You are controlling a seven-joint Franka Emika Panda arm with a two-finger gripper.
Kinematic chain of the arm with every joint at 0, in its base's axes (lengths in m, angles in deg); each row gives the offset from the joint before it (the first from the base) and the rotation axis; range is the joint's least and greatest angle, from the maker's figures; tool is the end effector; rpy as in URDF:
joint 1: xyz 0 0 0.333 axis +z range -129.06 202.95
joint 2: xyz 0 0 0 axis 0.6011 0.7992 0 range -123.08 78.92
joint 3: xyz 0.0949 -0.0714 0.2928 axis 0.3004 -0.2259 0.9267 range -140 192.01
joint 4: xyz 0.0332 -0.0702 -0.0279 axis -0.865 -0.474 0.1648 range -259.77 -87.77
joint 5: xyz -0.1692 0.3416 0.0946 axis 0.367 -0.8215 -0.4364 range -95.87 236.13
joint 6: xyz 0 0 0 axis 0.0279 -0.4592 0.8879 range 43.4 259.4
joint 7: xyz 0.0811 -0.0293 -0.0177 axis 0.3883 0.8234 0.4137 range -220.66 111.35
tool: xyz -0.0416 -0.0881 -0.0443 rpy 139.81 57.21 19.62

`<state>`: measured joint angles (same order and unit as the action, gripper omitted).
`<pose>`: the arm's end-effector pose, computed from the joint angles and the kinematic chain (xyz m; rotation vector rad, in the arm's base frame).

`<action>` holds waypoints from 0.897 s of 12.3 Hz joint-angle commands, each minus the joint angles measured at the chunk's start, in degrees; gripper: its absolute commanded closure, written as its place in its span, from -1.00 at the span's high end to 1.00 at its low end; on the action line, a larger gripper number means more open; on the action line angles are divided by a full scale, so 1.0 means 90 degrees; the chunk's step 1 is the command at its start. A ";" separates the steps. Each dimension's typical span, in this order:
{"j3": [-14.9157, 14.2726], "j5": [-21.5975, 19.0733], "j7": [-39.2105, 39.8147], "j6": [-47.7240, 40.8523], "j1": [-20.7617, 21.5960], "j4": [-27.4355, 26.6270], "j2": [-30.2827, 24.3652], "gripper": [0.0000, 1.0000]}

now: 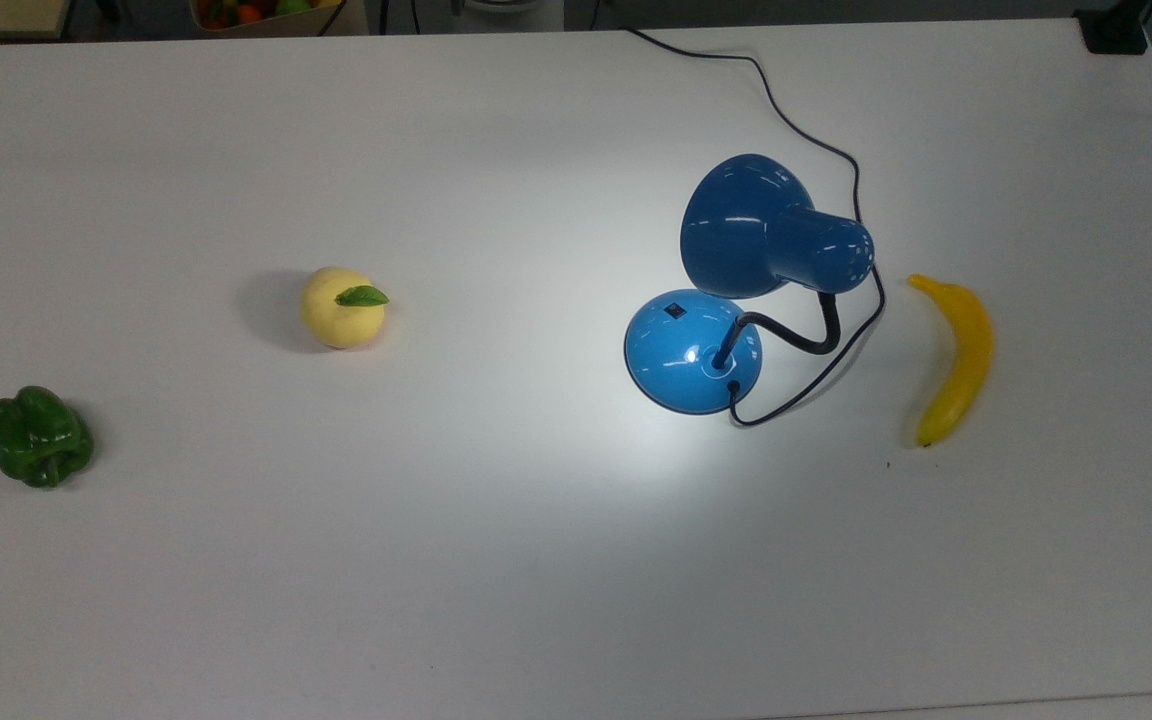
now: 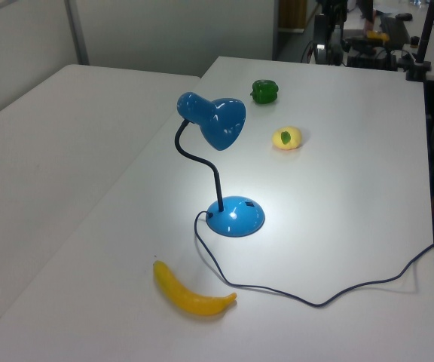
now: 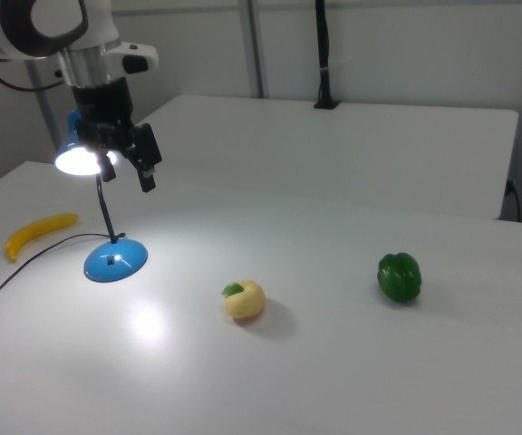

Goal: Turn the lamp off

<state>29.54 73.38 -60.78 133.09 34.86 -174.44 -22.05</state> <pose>0.5519 0.0078 0.6169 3.0797 -0.1263 -0.0481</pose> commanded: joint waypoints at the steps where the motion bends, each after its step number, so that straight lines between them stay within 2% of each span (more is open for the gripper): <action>1: -0.0041 -0.0117 0.0094 -0.0019 -0.0108 0.0025 -0.0061 1.00; 11: -0.0021 -0.0117 0.0045 -0.0078 -0.0061 0.0016 -0.0042 1.00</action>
<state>29.50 73.38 -60.78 133.09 34.01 -174.39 -22.08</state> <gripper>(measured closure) 0.000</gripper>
